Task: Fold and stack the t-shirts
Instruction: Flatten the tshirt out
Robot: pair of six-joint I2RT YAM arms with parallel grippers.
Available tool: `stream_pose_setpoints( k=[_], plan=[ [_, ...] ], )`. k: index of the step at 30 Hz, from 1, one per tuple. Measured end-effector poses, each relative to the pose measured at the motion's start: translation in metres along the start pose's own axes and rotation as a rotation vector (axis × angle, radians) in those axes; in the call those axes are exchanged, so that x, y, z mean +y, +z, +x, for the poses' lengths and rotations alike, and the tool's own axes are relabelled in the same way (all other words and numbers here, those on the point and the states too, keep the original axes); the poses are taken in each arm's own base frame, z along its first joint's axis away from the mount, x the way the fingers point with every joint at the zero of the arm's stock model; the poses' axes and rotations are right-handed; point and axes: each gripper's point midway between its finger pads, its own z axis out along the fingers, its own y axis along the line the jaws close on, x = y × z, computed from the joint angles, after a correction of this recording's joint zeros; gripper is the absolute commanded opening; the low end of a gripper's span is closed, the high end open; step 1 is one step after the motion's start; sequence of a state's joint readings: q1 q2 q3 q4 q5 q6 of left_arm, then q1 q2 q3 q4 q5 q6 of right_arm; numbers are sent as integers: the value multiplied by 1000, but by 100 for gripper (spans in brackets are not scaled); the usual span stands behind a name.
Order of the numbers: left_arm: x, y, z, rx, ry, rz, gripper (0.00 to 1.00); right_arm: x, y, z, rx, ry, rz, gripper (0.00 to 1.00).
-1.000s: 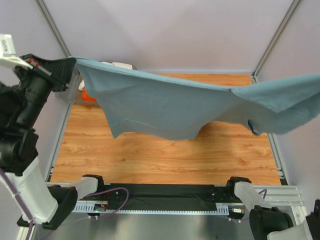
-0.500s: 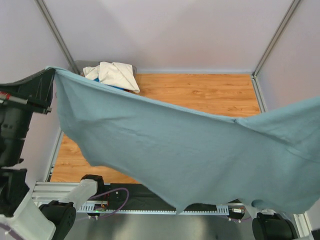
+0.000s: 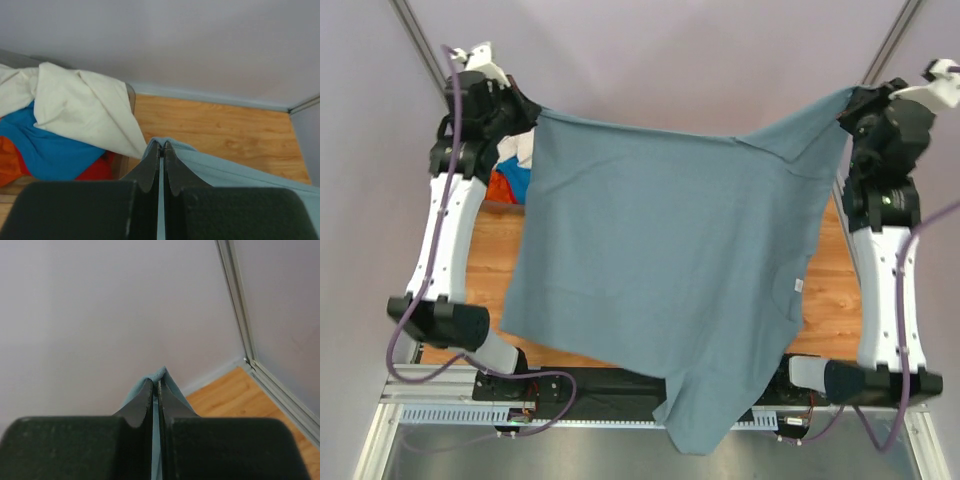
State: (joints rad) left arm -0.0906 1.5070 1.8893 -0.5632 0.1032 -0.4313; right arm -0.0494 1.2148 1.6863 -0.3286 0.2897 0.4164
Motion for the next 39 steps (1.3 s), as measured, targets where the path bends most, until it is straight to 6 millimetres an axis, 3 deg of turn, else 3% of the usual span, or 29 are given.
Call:
stream_pose_setpoints(
  k=[4, 7, 10, 13, 17, 20, 23, 27, 31, 33, 36, 39],
  plan=[
    [28, 69, 53, 118, 20, -32, 0, -46, 64, 93, 163, -60, 107, 0],
    [42, 110, 88, 180, 28, -31, 0, -71, 87, 138, 240, -83, 149, 0],
    [55, 143, 120, 237, 26, -29, 0, -84, 99, 170, 294, -95, 160, 0],
    [67, 173, 151, 291, 22, -28, 0, -89, 104, 188, 322, -101, 154, 0],
    [73, 188, 169, 321, 20, -27, 0, -92, 104, 197, 332, -105, 150, 0],
    [72, 191, 167, 317, 26, -14, 0, -93, 104, 198, 334, -112, 148, 0],
    [64, 191, 153, 289, 37, 12, 0, -97, 101, 200, 343, -119, 158, 0],
    [55, 187, 142, 272, 33, 41, 0, -109, 94, 189, 347, -108, 196, 0],
    [39, 168, 129, 263, 5, 76, 0, -120, 85, 149, 306, -59, 247, 0],
    [24, 152, 109, 233, -14, 106, 0, -108, 84, 114, 256, -37, 233, 0],
    [-3, 116, 61, 143, -25, 161, 0, -73, 74, 50, 143, -5, 156, 0],
    [-37, 54, -1, 7, -18, 224, 0, -32, 39, -22, 12, 28, 53, 0]
  ],
)
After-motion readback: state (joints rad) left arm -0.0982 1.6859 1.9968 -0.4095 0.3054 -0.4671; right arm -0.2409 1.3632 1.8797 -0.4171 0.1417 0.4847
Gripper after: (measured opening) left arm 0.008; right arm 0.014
